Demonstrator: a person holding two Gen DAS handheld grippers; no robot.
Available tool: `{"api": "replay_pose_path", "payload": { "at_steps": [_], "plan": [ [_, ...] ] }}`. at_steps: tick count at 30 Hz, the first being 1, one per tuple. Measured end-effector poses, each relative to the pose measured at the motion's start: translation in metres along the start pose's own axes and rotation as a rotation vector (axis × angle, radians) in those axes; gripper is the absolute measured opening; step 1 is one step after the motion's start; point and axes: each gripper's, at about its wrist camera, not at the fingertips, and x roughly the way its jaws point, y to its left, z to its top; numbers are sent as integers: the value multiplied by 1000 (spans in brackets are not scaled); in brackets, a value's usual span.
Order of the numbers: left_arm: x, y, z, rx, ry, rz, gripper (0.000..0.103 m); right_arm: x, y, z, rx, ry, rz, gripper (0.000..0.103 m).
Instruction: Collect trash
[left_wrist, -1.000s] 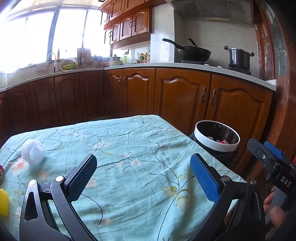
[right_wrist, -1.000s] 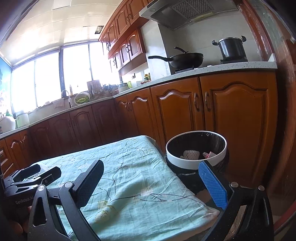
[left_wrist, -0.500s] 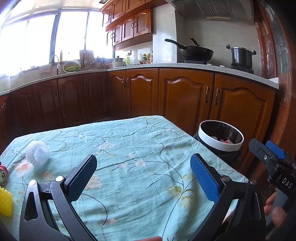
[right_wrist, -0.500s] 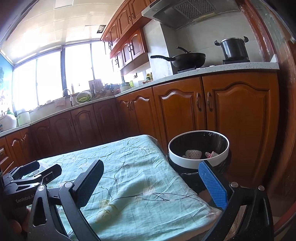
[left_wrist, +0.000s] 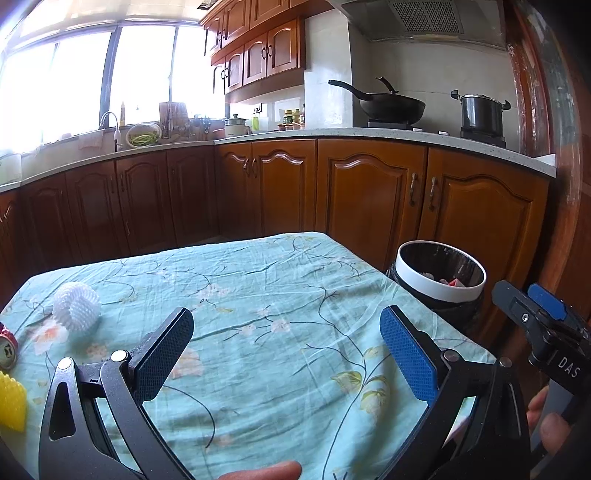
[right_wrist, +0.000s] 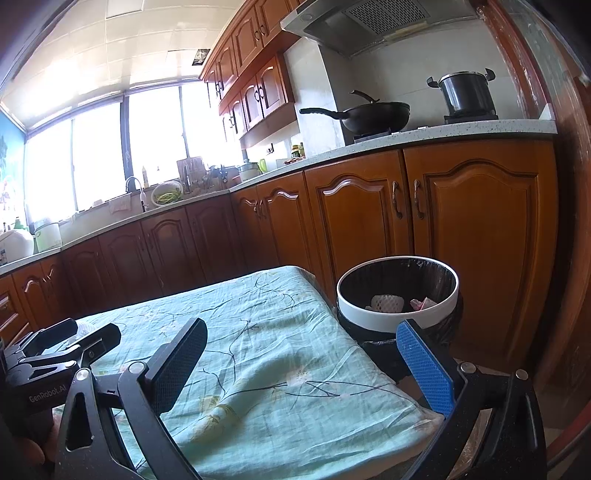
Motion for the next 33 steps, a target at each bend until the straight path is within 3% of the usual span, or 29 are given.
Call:
{"api": "replay_pose_path", "payload": {
  "at_steps": [33],
  "plan": [
    [0,-2,0,12,-1,-2,103,-2,2,0,10,0,8,103]
  ]
}}
